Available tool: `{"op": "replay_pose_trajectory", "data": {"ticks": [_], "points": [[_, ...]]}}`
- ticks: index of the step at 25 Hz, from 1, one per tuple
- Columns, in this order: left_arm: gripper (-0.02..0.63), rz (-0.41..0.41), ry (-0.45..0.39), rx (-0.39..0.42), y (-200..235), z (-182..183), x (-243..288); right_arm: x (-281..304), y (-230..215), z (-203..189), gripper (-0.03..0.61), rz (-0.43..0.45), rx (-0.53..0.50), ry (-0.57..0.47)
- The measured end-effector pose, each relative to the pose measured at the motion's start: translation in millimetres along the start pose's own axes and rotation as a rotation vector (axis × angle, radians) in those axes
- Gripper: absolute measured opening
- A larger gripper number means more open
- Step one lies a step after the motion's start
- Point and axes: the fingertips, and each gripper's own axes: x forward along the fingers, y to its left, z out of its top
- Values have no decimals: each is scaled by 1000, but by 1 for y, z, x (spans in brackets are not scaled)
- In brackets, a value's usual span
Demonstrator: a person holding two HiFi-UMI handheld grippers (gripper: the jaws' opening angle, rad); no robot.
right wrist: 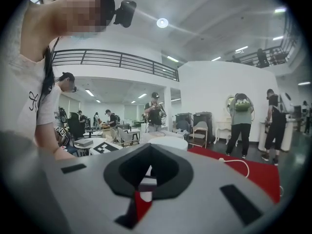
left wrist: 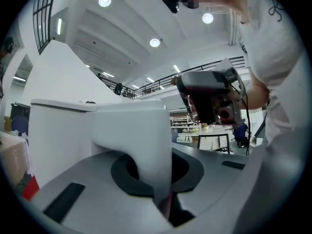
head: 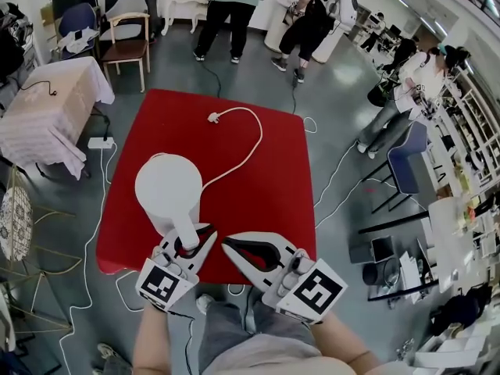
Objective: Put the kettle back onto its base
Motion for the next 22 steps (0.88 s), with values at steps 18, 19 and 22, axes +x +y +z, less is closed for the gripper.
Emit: {"op": "replay_pose_trajectory", "data": {"ticks": [18, 19, 22], "points": [[107, -19, 119, 26, 12, -6, -49, 10, 14, 9, 8, 70, -7, -37], [110, -10, 126, 30, 14, -6, -52, 9, 14, 9, 8, 76, -7, -38], [118, 26, 140, 30, 20, -9, -62, 8, 18, 10, 7, 95, -9, -47]]}}
